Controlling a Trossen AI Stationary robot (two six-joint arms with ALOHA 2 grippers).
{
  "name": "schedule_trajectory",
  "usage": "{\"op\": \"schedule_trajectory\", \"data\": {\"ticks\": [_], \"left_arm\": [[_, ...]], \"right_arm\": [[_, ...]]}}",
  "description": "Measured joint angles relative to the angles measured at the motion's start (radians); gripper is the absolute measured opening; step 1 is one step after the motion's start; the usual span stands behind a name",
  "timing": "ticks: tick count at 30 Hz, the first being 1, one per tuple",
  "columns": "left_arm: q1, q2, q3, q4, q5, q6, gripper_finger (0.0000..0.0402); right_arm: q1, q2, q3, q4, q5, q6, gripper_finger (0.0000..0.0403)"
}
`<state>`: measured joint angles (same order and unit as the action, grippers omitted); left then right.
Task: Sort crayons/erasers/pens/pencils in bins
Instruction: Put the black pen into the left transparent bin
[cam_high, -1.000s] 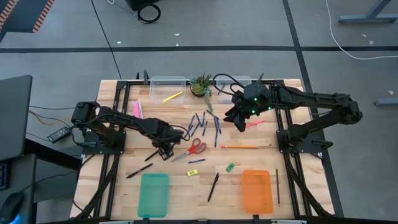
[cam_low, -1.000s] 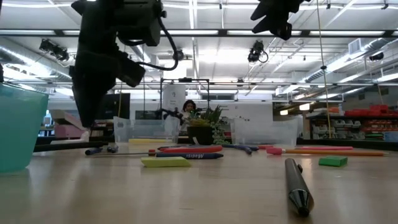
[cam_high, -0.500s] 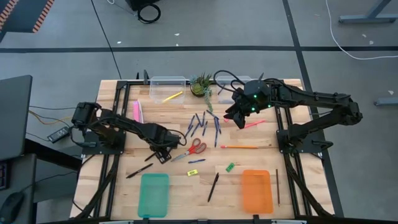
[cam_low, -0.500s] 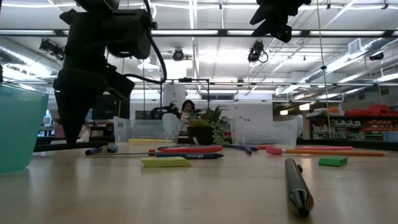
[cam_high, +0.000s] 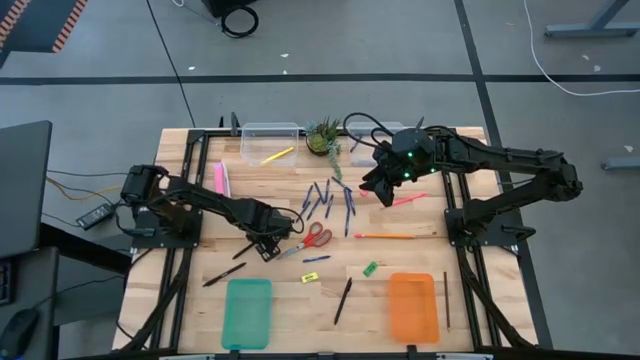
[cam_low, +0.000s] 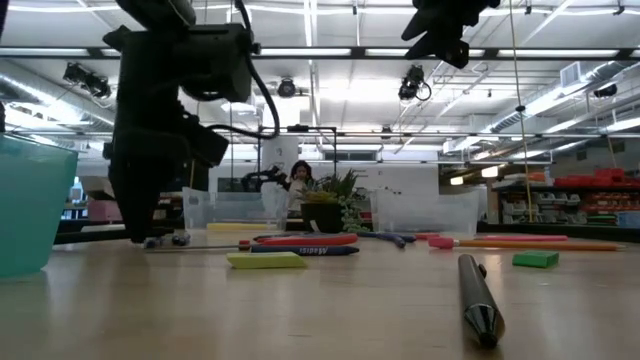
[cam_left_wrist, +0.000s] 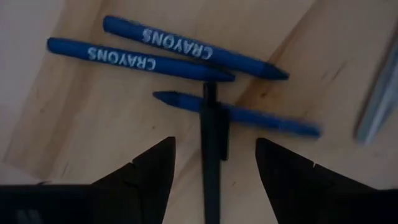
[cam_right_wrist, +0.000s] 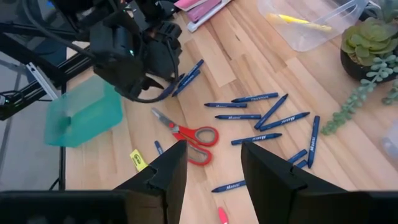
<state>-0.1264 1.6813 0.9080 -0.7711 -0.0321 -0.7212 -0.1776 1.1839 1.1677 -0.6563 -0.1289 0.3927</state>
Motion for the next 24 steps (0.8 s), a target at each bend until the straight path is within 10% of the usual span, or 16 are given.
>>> {"op": "schedule_trajectory", "data": {"ticks": [15, 24], "left_arm": [[0.004, 0.036, 0.003, 0.018, 0.021, 0.001, 0.0165], [0.049, 0.037, 0.001, 0.014, 0.026, 0.009, 0.0054]], "right_arm": [[0.0, 0.0, 0.0, 0.0, 0.001, 0.001, 0.0158], [0.0, 0.0, 0.0, 0.0, 0.028, 0.0, 0.0158]]}}
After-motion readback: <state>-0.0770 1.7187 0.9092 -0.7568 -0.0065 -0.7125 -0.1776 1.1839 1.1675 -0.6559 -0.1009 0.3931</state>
